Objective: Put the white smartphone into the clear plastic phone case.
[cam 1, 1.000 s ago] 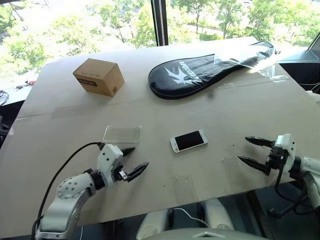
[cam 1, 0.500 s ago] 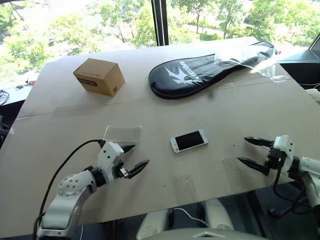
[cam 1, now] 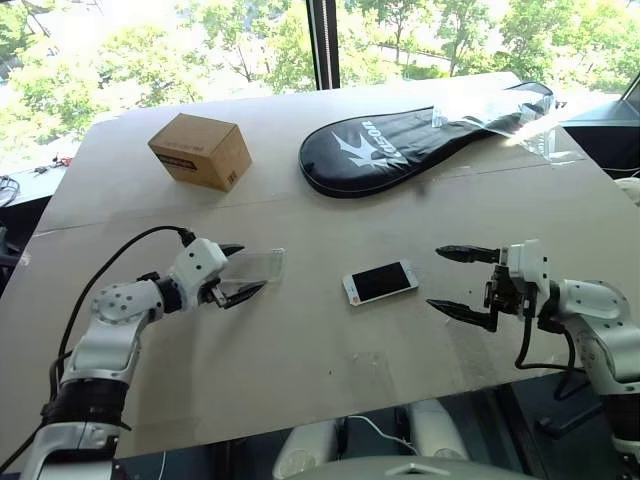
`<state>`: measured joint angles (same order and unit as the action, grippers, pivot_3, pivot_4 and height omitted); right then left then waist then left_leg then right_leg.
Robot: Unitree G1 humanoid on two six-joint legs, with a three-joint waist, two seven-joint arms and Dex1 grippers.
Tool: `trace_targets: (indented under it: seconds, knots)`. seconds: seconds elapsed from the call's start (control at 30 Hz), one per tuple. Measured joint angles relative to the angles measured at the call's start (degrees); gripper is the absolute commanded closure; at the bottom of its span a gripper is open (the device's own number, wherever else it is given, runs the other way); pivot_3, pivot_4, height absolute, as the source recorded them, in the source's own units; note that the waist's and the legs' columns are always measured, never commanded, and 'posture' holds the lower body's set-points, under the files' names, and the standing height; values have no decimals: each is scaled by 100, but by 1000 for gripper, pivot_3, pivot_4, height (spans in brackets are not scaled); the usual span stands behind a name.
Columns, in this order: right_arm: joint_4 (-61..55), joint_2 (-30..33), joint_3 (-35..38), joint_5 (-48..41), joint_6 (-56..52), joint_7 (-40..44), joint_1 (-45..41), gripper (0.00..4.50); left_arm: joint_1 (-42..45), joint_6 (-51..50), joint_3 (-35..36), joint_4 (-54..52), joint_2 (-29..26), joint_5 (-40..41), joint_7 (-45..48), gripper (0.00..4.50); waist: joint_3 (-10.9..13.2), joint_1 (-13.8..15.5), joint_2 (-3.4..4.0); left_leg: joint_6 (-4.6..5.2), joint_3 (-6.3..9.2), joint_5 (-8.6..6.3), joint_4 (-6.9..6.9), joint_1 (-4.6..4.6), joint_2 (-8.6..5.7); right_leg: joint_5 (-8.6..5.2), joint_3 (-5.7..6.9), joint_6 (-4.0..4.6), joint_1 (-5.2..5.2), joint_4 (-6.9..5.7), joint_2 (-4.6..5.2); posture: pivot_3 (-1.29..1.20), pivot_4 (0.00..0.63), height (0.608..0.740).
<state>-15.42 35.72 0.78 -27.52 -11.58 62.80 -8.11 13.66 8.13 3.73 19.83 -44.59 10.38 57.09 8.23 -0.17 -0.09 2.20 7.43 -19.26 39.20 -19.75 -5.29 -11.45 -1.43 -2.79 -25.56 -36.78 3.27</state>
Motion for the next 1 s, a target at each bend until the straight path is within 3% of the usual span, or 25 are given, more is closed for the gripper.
trace_targets:
  seconds: [0.13,0.2,0.5,0.77,1.0]
  knots:
    - [-505,73,-173,-30,-611,-329,-96,0,416,342,-179,498,-77,-123,324,135,0,47,1,-1,14,0,-1,-8,-5,0,17,1,-4,0,8,0,150,740]
    - [-703,120,-211,-95,-923,-459,-122,0,525,350,-214,646,-129,-120,545,510,-1,31,2,-1,12,0,-1,-7,-4,0,14,1,-3,-1,7,0,150,740]
    - [-854,122,-213,-181,-1318,-826,-237,0,451,155,-312,545,-214,-6,1241,4411,-1,-56,2,0,13,0,-1,-6,-4,0,15,0,-3,-3,7,0,150,740]
    - [-809,118,-213,-151,-1305,-832,-360,0,785,-362,-436,483,7,-13,1235,4473,-1,12,1,0,17,1,7,-10,-9,0,22,0,-1,-5,10,0,150,740]
    - [-523,342,-163,13,-1339,-884,-240,0,2002,-1063,-954,821,1201,-190,935,4473,3,106,-8,1,33,1,19,-25,-28,0,39,-1,-2,-1,29,0,150,740]
